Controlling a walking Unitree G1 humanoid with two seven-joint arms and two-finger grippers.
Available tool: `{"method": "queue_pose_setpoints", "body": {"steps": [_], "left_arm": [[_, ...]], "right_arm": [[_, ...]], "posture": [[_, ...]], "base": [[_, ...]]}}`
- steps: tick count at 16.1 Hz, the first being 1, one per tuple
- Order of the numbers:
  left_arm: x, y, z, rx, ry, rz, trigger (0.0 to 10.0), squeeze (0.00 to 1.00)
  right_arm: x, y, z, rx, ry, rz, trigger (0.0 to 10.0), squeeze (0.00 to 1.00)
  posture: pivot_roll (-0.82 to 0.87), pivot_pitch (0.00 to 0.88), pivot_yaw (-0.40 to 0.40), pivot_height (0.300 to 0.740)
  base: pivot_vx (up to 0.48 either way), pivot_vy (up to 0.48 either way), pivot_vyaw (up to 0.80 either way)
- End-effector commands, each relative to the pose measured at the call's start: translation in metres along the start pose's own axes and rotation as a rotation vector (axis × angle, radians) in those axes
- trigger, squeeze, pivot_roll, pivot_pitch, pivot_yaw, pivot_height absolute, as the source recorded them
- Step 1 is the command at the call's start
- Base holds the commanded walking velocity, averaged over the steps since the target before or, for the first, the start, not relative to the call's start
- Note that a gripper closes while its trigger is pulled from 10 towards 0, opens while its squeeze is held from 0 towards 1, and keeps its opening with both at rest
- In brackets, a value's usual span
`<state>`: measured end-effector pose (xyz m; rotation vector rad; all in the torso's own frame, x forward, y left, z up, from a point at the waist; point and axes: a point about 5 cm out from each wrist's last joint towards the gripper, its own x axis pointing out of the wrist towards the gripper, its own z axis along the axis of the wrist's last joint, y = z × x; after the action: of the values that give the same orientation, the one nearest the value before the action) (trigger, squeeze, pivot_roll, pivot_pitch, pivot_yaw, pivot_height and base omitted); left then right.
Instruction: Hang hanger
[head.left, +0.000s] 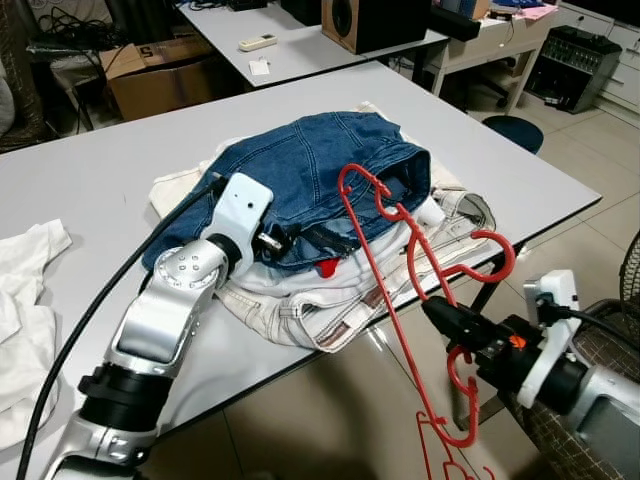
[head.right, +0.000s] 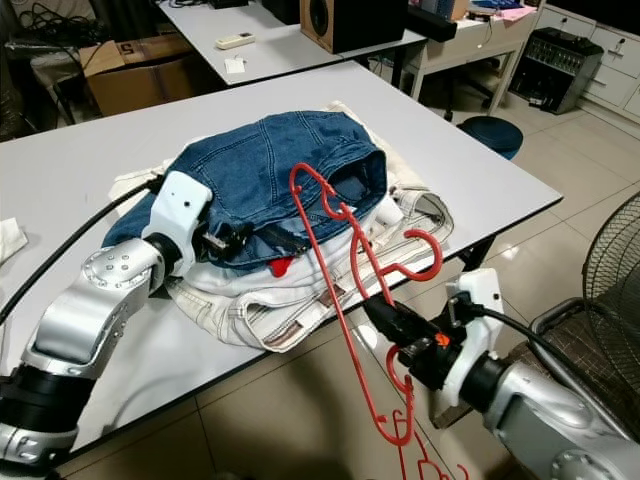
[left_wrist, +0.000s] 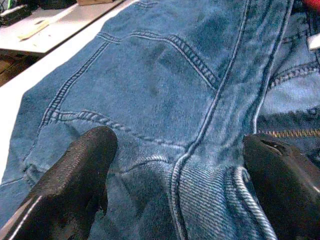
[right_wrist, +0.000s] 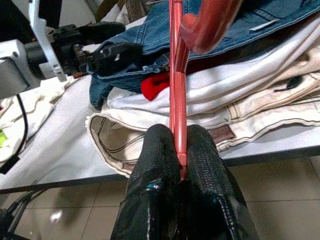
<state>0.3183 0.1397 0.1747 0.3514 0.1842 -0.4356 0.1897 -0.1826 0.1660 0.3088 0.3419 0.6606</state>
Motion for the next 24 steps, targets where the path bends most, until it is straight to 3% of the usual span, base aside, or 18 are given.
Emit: {"method": "queue_pose_setpoints", "body": {"steps": [1,5,10,11,12,17,21,24], "left_arm": [[-0.004,0.003,0.004,0.019,0.009,0.003,10.0,0.00],[-0.020,-0.002,0.014,0.028,0.016,-0.132,10.0,0.00],[-0.023,0.013,0.007,0.078,0.131,-0.035,10.0,0.00],[-0.023,0.015,0.007,0.072,0.136,-0.022,7.8,0.00],[-0.021,0.017,0.006,0.051,0.141,0.010,0.0,0.00],[-0.011,0.012,0.008,-0.056,0.120,0.067,0.0,0.00],[-0.008,0.010,0.009,-0.073,0.108,0.071,0.0,0.00],[-0.003,0.012,0.017,-0.108,0.044,0.096,0.0,0.00]], "right_arm": [[-0.003,-0.002,0.003,0.009,-0.003,-0.006,10.0,0.00],[-0.007,-0.005,0.005,0.011,0.003,-0.020,10.0,0.00],[-0.007,-0.007,0.005,0.016,0.014,-0.023,10.0,0.00],[-0.006,-0.007,0.005,0.016,0.015,-0.023,10.0,0.00],[-0.006,-0.007,0.004,0.017,0.017,-0.024,10.0,0.00],[-0.008,-0.006,0.000,0.030,0.021,-0.040,10.0,0.00],[-0.011,-0.005,-0.003,0.039,0.030,-0.053,10.0,0.00],[-0.011,-0.006,-0.005,0.041,0.039,-0.065,10.0,0.00]], "posture": [[-0.01,0.055,0.045,0.740],[-0.01,0.057,0.044,0.740],[-0.01,0.056,0.041,0.740],[-0.01,0.054,0.042,0.740],[-0.01,0.052,0.042,0.740],[-0.03,0.037,0.049,0.740],[-0.03,0.028,0.051,0.740],[-0.03,0.029,0.051,0.740]], "base": [[0.000,0.000,0.00],[0.000,0.000,0.00],[0.000,0.000,0.00],[0.000,0.000,0.00],[0.000,0.000,0.00],[0.000,0.000,0.00],[0.000,0.000,0.00],[0.000,0.000,0.00]]}}
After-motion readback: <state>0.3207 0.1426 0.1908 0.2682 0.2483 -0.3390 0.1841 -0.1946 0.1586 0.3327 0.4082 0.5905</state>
